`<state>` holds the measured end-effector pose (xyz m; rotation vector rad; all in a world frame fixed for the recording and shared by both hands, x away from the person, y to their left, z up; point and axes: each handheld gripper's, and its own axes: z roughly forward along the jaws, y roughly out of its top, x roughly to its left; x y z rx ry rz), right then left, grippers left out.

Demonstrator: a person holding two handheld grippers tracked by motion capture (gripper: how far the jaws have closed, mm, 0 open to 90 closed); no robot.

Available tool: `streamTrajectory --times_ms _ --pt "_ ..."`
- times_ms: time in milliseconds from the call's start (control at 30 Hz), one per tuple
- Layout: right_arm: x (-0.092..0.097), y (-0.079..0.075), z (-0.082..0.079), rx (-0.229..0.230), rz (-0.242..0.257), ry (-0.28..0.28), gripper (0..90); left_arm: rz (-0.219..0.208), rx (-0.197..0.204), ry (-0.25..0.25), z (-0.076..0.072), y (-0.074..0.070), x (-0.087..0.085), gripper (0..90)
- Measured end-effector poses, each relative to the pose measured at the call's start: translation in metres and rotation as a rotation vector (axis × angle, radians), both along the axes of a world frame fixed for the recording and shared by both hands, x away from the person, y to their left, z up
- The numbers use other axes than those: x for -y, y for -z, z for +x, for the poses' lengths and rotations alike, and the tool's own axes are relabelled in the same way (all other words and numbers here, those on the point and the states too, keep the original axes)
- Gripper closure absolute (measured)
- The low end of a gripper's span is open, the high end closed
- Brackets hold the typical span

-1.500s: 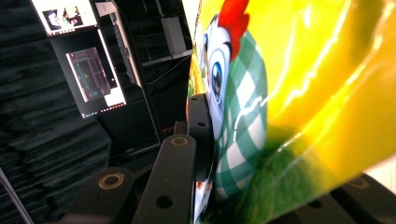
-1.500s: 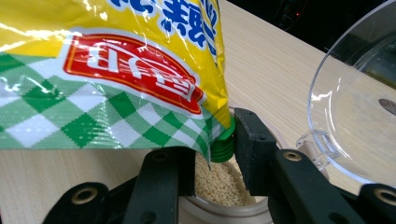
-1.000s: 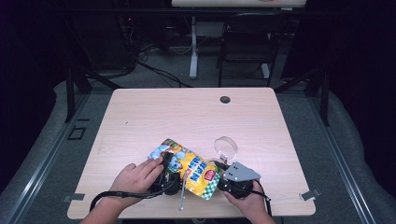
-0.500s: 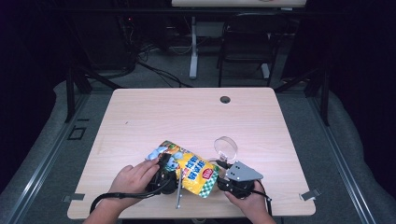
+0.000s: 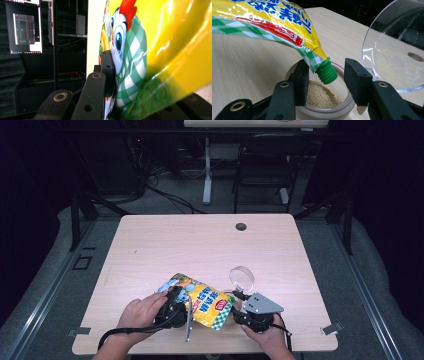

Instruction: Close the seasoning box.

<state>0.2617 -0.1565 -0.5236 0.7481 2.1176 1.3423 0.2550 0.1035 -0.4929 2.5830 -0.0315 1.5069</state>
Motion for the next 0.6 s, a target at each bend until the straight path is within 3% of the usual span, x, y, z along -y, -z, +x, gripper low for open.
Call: streamTrajectory --times_ms 300,600 --pt "-0.001 0.0 -0.001 0.002 0.004 0.004 55.3 -0.082 -0.03 -0.015 0.001 0.002 -0.008 85.0" --pt "-0.002 0.0 -0.002 0.007 -0.005 0.001 55.2 -0.114 -0.06 -0.016 0.002 0.009 -0.012 85.0"
